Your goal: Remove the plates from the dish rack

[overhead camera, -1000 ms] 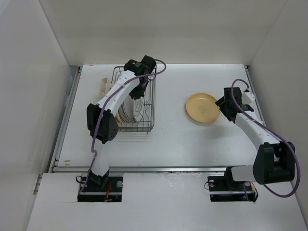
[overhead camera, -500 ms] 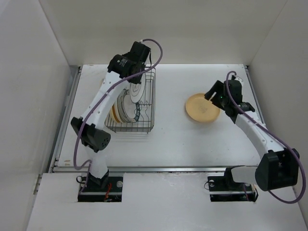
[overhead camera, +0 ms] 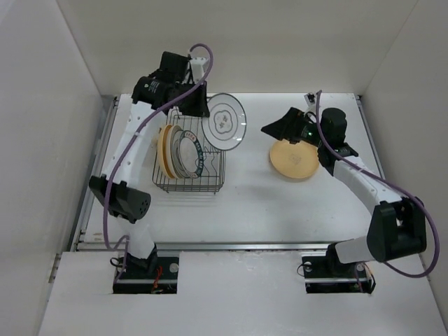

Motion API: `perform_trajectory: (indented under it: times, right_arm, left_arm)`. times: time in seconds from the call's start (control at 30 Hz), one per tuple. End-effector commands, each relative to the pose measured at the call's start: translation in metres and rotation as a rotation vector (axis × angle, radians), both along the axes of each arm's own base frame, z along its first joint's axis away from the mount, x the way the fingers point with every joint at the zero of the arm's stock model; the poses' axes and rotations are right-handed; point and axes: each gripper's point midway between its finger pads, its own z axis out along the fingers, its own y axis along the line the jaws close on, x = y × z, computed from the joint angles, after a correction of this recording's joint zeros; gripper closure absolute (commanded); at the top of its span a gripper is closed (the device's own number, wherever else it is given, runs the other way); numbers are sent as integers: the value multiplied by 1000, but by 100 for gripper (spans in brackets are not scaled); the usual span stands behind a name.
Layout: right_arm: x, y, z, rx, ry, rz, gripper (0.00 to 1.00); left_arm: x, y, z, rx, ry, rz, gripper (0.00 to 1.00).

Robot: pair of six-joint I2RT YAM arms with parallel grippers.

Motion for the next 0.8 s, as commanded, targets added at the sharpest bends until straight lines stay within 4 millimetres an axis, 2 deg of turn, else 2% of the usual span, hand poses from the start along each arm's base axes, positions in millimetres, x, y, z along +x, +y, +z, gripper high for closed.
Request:
perform_trajectory:
  times: [0.0,0.07,0.13,0.2,0.33,0.4,0.43,0.47,0.5,0.53,0.57,0.63,0.7,0.73,0.77]
  right_arm:
    - [-13,25,13,60,-54,157,4]
    - [-14,29,9,59,-44,168,4]
    - [-17,36,-3,55,-20,176,4]
    - [-18,39,-4,61,-15,185,5]
    - [-10,50,-35,42,70,186,17]
    - [-9,53,-49,39,105,209,38]
    - [-9,54,-46,55,110,206,47]
    - [-12,54,-48,58,106,219,67]
    - [-11,55,-43,70,92,219,94]
    - [-11,55,-43,76,99,218,100]
    - [-11,54,-38,77,87,209,100]
    - [-13,54,-32,85,82,208,100]
    - [-14,51,-28,83,82,192,100]
    - [-16,49,-35,74,120,176,100]
    - [-21,44,-33,74,121,167,100]
  left_arm:
    - [-44,-55,-13,-256,226,-301,100]
    - [-48,-58,-14,-271,239,-328,100]
    - [-52,-61,-14,-289,251,-357,100]
    - [-55,-62,-12,-298,251,-377,100]
    - [-65,-64,-11,-323,275,-403,100]
    - [-65,-65,-13,-329,278,-410,100]
    - [-66,-63,-11,-324,267,-404,100]
    - [-63,-61,-16,-304,262,-396,100]
    - [-64,-57,-21,-274,269,-383,100]
    - [-64,-54,-24,-252,270,-375,100]
    - [-61,-51,-26,-236,264,-359,99]
    - [-56,-40,-23,-182,216,-304,70]
    - [-44,-27,-26,-93,159,-221,28]
    - [-41,-21,-24,-64,135,-188,10]
    - [-35,-16,-23,-25,106,-152,0]
